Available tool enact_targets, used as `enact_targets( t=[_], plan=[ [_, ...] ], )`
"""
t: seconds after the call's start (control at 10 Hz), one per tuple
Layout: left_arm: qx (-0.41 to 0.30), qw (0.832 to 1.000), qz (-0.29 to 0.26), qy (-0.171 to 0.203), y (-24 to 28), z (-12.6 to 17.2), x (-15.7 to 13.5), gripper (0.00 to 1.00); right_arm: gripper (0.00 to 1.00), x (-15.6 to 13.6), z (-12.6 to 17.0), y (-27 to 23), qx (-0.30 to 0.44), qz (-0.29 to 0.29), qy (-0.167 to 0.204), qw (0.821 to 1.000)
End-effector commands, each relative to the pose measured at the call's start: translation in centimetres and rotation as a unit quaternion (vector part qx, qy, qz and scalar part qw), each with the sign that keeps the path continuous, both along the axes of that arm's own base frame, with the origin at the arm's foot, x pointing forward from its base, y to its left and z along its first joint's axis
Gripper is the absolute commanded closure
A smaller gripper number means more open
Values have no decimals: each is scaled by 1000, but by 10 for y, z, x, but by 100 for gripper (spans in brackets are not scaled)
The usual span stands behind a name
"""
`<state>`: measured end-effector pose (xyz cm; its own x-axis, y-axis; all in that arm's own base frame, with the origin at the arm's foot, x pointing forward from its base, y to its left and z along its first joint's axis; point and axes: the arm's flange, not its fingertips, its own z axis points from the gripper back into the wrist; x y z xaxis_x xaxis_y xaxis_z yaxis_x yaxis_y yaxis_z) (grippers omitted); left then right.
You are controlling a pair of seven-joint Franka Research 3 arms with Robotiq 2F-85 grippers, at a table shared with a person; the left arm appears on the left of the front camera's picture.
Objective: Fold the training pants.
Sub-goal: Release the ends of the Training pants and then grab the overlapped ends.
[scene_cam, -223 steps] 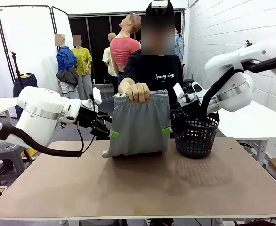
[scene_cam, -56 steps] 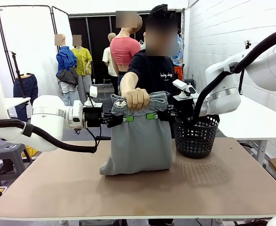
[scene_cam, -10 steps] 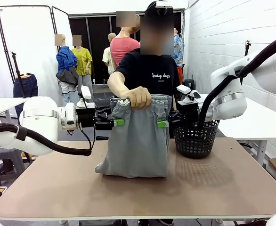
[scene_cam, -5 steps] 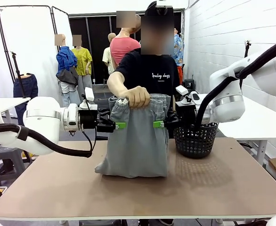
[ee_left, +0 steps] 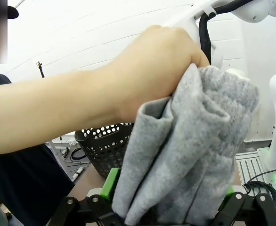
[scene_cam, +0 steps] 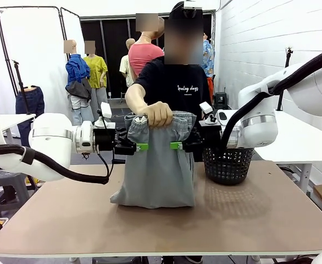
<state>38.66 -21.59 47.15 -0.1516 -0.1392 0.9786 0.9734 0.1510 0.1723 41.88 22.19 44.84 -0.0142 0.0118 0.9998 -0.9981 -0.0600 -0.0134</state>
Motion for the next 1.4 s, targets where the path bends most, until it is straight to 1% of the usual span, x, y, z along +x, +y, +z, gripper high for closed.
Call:
enact_targets(
  t=[0.0,0.1,0.2,0.3,0.4,0.5,0.7,0.8,0.9,1.1,1.3],
  plan=[
    [4,1000,8,12,-19,0,6,0,0,3,2,8,39,-12,-16,999],
    [-1,1000,6,14,-22,0,6,0,0,4,5,7,41,-21,-25,999],
    [-11,1000,12,12,-23,1,7,0,0,7,6,6,32,-15,-20,999],
    [-24,1000,7,13,-24,3,10,0,0,12,5,6,11,2,-24,1000],
    [-27,999,24,24,-24,3,12,20,16,14,6,6,-8,20,-10,1000],
    [-30,998,39,28,-26,2,13,40,36,17,11,1,-27,39,-6,999],
    [-31,998,47,29,-23,5,15,80,75,24,18,-6,-47,53,6,997],
    [-31,998,47,31,-23,5,13,100,95,25,21,-10,-43,55,11,997],
    [-24,998,41,29,-23,4,14,100,100,29,25,-14,-27,60,15,998],
    [-25,998,39,30,-19,5,12,100,100,31,28,-16,-10,64,20,998],
    [-36,998,29,31,-22,8,11,100,100,32,31,-18,-10,70,21,997]
  ],
)
